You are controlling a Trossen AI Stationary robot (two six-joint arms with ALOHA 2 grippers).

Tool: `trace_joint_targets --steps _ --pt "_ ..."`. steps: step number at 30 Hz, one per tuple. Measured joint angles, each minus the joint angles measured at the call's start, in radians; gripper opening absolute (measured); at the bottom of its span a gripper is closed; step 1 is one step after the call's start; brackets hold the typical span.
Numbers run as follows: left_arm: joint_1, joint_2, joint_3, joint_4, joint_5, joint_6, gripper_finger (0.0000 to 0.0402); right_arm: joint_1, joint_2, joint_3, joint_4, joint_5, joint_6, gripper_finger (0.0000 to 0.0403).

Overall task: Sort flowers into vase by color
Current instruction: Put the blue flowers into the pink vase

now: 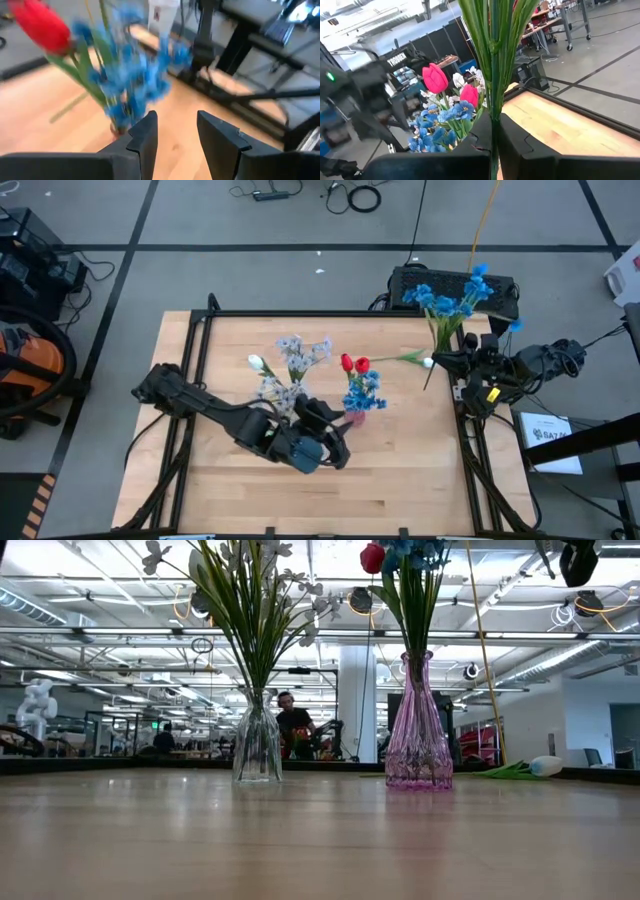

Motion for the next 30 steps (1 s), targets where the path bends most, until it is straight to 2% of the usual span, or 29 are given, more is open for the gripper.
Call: trace_joint_targets --steps 5,8,11,15,24,27,30 --pt "0.003 0.003 -0.088 0.025 0.067 -0.001 0.0143 0.0 0.0 0.0 -0.003 -0.005 0.016 0.0002" --pt "0.001 0.001 -0.134 0.041 0.171 -0.002 0.0143 0.0 0.0 0.0 -0.022 -0.005 0.037 0.0002" --pt "0.012 0.024 -0.177 0.132 0.237 0.004 0.0143 0.0 0.0 0.0 -0.047 -0.005 0.057 0.0003" --pt "0.023 0.063 -0.214 0.227 0.241 0.072 0.0143 0.0 0.001 0.0 -0.053 -0.005 0.063 0.0003" --pt "0.063 0.13 -0.217 0.216 0.233 0.085 0.0143 0.0 0.071 0.0 -0.043 -0.032 0.079 0.0004" --pt "0.082 0.136 -0.218 0.203 0.22 0.084 0.0143 0.001 0.125 -0.012 0.026 -0.028 0.077 0.0003" --pt "0.107 0.136 -0.217 0.207 0.234 0.08 0.0143 0.001 0.159 -0.096 0.181 -0.027 0.057 0.0003"
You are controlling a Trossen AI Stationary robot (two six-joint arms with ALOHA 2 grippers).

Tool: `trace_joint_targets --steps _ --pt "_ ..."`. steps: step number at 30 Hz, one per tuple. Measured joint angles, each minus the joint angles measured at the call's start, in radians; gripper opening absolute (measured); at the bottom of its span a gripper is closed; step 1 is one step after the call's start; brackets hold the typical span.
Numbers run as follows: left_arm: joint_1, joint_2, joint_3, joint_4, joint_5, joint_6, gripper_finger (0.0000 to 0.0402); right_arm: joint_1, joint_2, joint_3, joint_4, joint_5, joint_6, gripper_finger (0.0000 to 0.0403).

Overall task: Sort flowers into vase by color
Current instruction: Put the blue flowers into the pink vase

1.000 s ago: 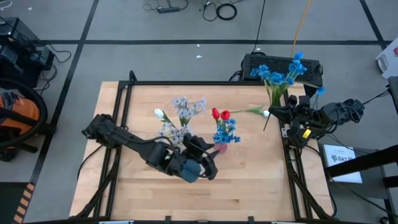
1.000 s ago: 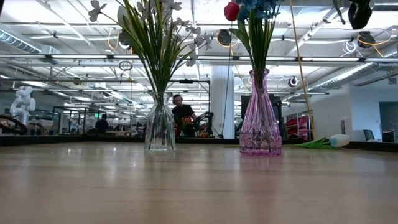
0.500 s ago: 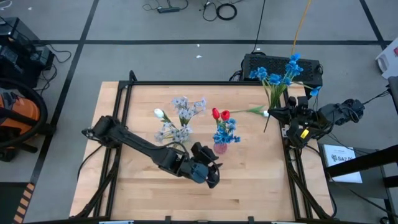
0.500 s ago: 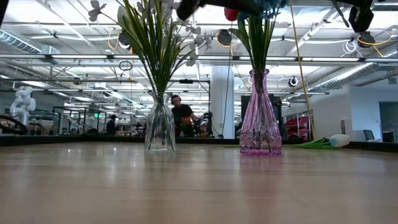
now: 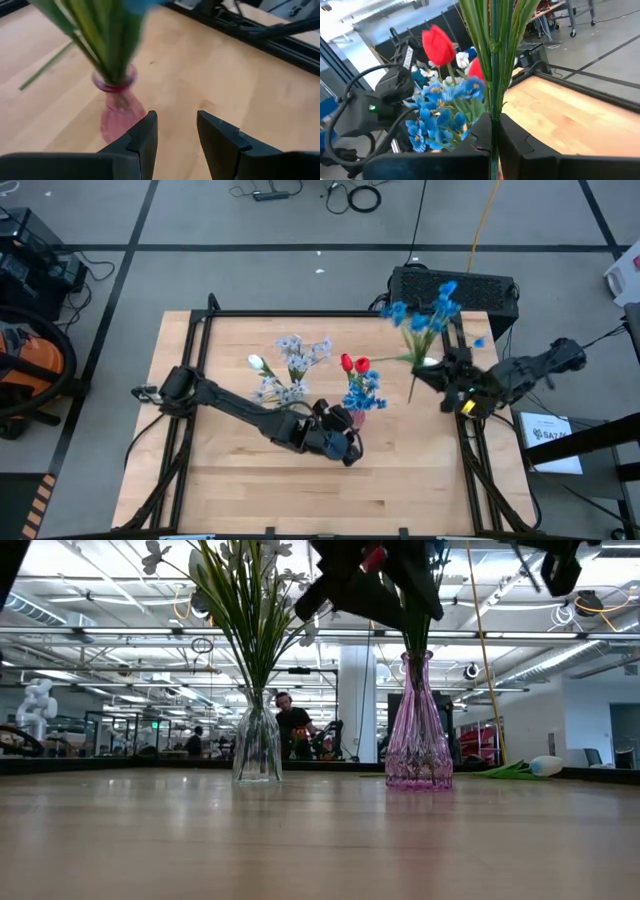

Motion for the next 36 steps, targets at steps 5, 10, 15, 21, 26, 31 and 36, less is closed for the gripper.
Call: trace_joint_targets --steps 5,10,15,21,26,31,36 --pt "0.016 0.003 0.0 -0.006 0.014 0.022 0.0143 0.0 -0.008 -0.216 0.39 0.012 -0.073 0.0002" --pt "0.016 0.003 0.0 -0.063 0.017 0.034 0.0143 -0.008 -0.021 -0.419 0.857 -0.014 -0.306 0.0001" --pt "0.017 0.003 0.0 -0.091 0.018 0.084 0.0143 -0.026 -0.004 -0.578 1.131 -0.055 -0.288 0.0001" --pt "0.035 0.003 0.0 -0.177 0.02 0.079 0.0143 -0.043 0.053 -0.572 1.18 -0.138 -0.408 0.0001" --pt "0.059 0.003 0.0 -0.18 0.069 0.079 0.0143 -0.067 0.12 -0.557 1.198 -0.192 -0.493 0.0" --pt "0.085 0.003 0.0 -0.176 0.09 0.131 0.0143 -0.092 0.205 -0.557 1.228 -0.268 -0.48 0.0" --pt "0.097 0.003 0.0 -0.176 0.12 0.13 0.0143 -0.135 0.292 -0.557 1.349 -0.308 -0.516 0.0"
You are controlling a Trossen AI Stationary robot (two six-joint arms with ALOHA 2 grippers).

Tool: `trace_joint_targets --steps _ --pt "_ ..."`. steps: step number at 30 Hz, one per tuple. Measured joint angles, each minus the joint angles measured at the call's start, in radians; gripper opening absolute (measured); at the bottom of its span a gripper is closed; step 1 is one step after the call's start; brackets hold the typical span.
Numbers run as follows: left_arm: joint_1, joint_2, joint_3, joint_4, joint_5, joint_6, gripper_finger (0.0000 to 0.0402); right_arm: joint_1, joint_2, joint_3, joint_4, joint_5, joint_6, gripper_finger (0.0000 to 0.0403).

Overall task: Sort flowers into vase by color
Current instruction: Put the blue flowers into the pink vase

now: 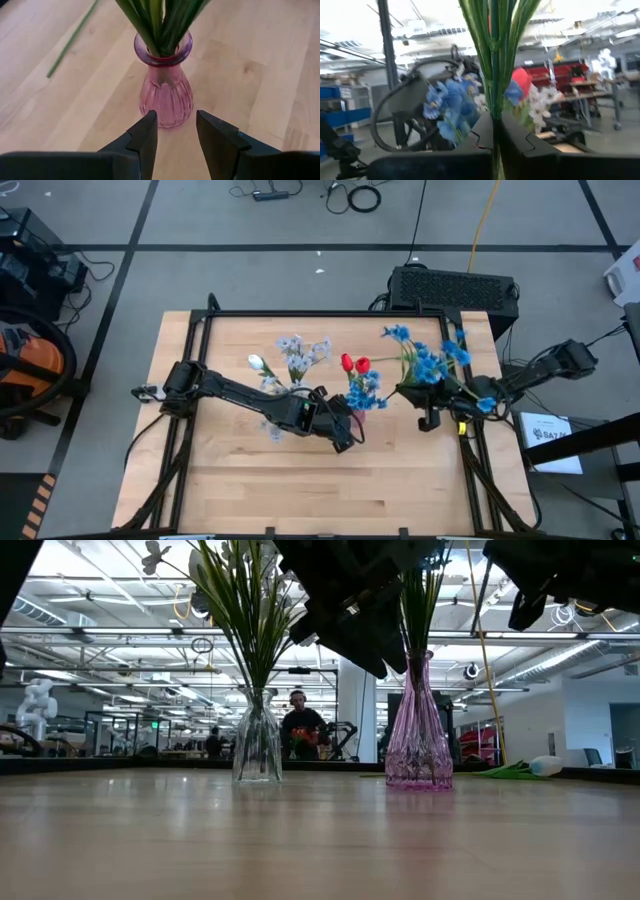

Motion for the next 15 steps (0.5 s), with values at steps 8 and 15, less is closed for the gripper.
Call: trace_joint_targets --steps 8,15 --pt "0.004 0.0 0.0 0.0 0.001 0.0 0.0143 -0.061 0.145 0.03 0.137 -0.046 0.014 0.0" --pt "0.004 0.0 0.0 0.0 0.0 0.0 0.0143 -0.098 0.304 0.13 0.084 -0.12 -0.017 0.0"
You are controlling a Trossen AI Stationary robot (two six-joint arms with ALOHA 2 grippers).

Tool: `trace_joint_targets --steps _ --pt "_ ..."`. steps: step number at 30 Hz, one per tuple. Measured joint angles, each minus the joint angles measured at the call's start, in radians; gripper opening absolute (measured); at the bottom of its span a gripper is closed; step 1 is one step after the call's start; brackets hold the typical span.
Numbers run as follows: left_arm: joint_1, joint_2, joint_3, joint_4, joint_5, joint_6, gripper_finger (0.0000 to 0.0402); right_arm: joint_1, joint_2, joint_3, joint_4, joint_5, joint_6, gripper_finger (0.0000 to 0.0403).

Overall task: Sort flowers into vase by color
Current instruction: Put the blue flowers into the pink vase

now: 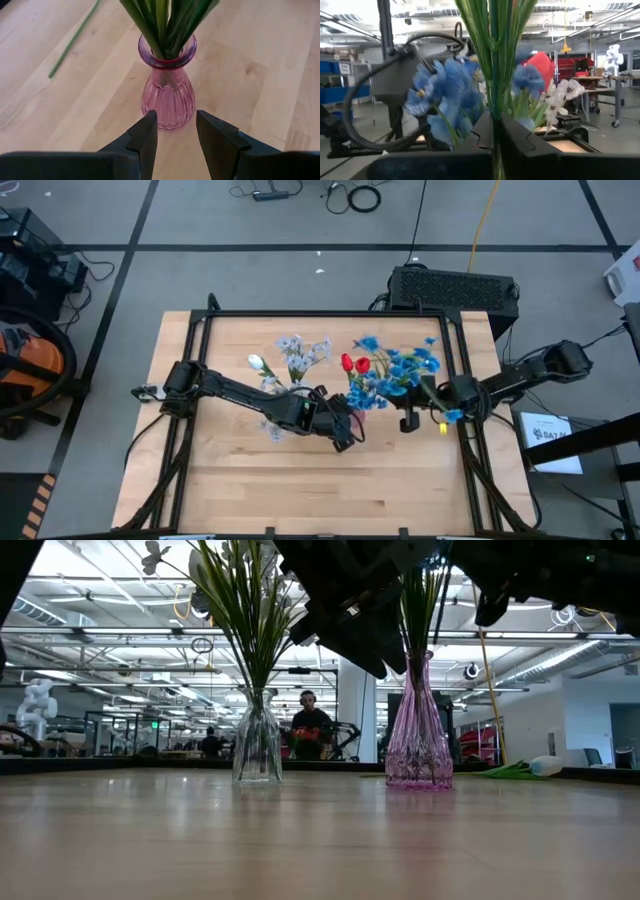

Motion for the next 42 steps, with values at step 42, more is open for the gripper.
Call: trace_joint_targets --steps 42 --pt "0.016 0.0 0.001 0.008 -0.033 0.007 0.0143 -0.043 0.337 0.002 0.112 -0.049 0.046 0.0"
